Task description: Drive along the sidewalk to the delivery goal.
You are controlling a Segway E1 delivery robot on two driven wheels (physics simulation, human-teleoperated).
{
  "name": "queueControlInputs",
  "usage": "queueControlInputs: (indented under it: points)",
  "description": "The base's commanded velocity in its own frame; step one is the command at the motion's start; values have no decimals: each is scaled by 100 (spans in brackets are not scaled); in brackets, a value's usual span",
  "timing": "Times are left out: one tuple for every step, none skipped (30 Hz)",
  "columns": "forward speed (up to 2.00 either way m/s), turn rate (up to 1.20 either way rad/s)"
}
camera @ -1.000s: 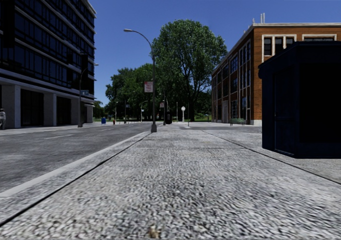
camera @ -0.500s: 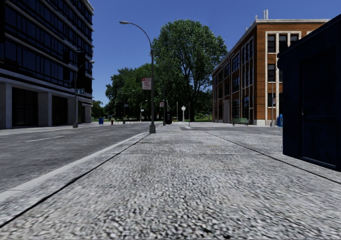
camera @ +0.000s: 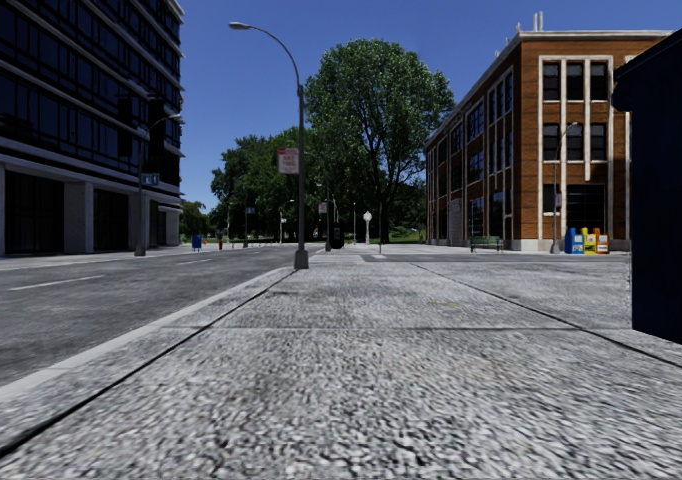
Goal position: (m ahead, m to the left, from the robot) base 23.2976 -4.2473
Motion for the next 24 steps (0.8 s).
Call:
queueControlInputs:
  points:
    - [200,0]
    - [200,0]
    - [200,0]
    - [200,0]
    - [200,0]
    - [200,0]
    - [200,0]
    - [200,0]
    - [200,0]
    - [200,0]
    - [200,0]
    - [200,0]
    - [200,0]
    - [200,0]
    - [200,0]
    - [200,0]
    - [200,0]
    - [200,0]
    - [200,0]
    - [200,0]
    - [200,0]
    - [200,0]
    - [200,0]
    - [200,0]
